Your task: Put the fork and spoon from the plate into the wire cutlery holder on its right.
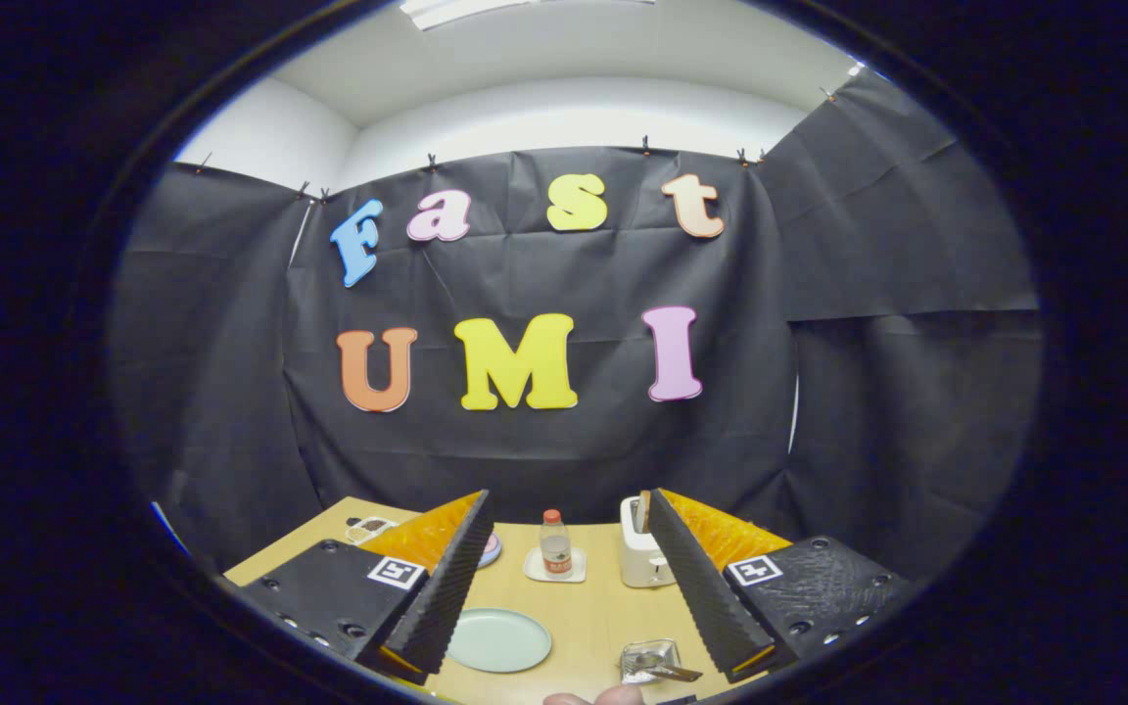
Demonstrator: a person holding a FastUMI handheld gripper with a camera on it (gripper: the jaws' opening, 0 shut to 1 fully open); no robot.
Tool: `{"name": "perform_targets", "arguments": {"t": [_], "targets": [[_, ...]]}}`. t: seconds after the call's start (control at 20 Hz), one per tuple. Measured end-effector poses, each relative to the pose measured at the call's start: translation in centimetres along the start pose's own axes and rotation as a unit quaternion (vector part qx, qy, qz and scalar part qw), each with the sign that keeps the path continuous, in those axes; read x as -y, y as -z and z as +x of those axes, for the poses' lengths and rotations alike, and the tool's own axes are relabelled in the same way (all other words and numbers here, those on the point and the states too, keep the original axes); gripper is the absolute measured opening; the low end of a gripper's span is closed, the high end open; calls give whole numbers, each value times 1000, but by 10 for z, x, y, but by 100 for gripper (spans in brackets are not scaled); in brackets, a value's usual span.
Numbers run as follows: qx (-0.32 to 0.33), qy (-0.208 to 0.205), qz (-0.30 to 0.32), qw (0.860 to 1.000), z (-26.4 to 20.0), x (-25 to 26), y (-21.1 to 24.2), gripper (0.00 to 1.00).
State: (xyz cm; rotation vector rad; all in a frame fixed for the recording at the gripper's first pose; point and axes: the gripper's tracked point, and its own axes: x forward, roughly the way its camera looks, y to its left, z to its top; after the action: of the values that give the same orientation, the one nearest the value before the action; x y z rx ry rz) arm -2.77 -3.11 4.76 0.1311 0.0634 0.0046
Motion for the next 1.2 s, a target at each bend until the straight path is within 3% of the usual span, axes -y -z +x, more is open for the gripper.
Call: {"name": "perform_targets", "arguments": {"t": [1.2], "targets": [[8,17,-6,1000,-2,-13,-11,96]]}}
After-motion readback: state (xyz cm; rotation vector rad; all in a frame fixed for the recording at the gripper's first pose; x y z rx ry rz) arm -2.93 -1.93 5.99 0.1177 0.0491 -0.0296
